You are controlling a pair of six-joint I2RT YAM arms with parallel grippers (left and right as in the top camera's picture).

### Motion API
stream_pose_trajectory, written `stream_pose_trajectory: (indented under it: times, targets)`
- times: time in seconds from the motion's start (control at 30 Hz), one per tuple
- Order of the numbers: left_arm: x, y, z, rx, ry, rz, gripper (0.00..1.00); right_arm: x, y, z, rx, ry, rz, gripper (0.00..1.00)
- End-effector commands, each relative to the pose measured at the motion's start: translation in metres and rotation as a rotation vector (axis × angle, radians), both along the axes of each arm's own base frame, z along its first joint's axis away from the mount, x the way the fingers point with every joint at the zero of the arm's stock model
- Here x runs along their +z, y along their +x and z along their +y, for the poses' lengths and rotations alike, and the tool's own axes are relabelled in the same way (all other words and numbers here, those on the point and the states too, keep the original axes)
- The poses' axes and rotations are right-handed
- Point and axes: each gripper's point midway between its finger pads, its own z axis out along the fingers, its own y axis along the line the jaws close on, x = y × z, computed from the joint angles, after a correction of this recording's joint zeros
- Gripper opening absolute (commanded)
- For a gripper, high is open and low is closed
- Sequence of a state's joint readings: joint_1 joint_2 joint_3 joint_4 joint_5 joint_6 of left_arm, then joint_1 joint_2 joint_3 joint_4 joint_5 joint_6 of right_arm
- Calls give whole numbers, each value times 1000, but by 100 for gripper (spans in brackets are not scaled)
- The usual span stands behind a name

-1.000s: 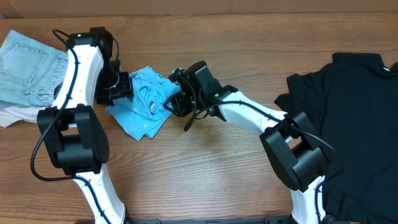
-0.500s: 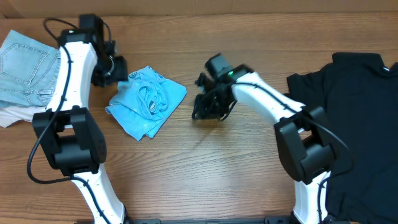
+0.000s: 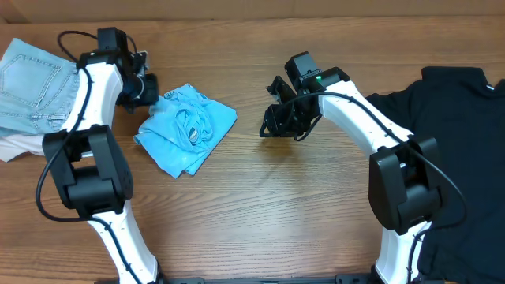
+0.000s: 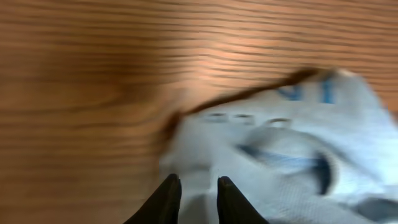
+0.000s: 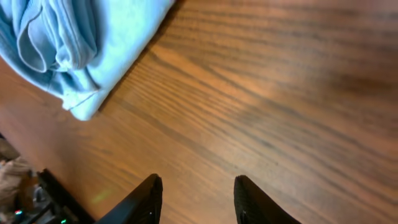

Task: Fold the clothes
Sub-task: 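Grasp the t-shirt bundle's edge with the left gripper and adjust it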

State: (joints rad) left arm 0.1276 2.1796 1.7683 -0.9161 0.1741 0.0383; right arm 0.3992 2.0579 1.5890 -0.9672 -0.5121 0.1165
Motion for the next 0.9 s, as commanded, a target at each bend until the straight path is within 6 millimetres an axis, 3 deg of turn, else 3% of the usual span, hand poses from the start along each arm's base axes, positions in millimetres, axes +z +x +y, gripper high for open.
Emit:
stream_pose_trajectory:
  times: [0.0,0.23,0.37,0.43,0.6,0.77,0.87]
  targets:
    - [-4,-6,-51,-136,-104,14,24,19,19,-1,3,-8,-117,42]
    - [-25,-58,-115,-226,-111,204,17,17,31,-5,-17,-41,-169,42]
    - [-25,-79,-126,-237,-97,287,11,15,28,-8,-19,-56,-158,42]
    - [-25,-85,-119,-234,-54,317,8,14,27,-9,-20,-66,-152,42]
    - [-14,-92,-64,-173,175,376,4,11,22,-11,-18,-73,-133,42]
    - [22,-98,-31,-67,221,436,4,7,20,-12,-18,-77,-125,42]
    - [56,-98,-28,-5,138,438,9,8,20,-11,-17,-72,-126,43]
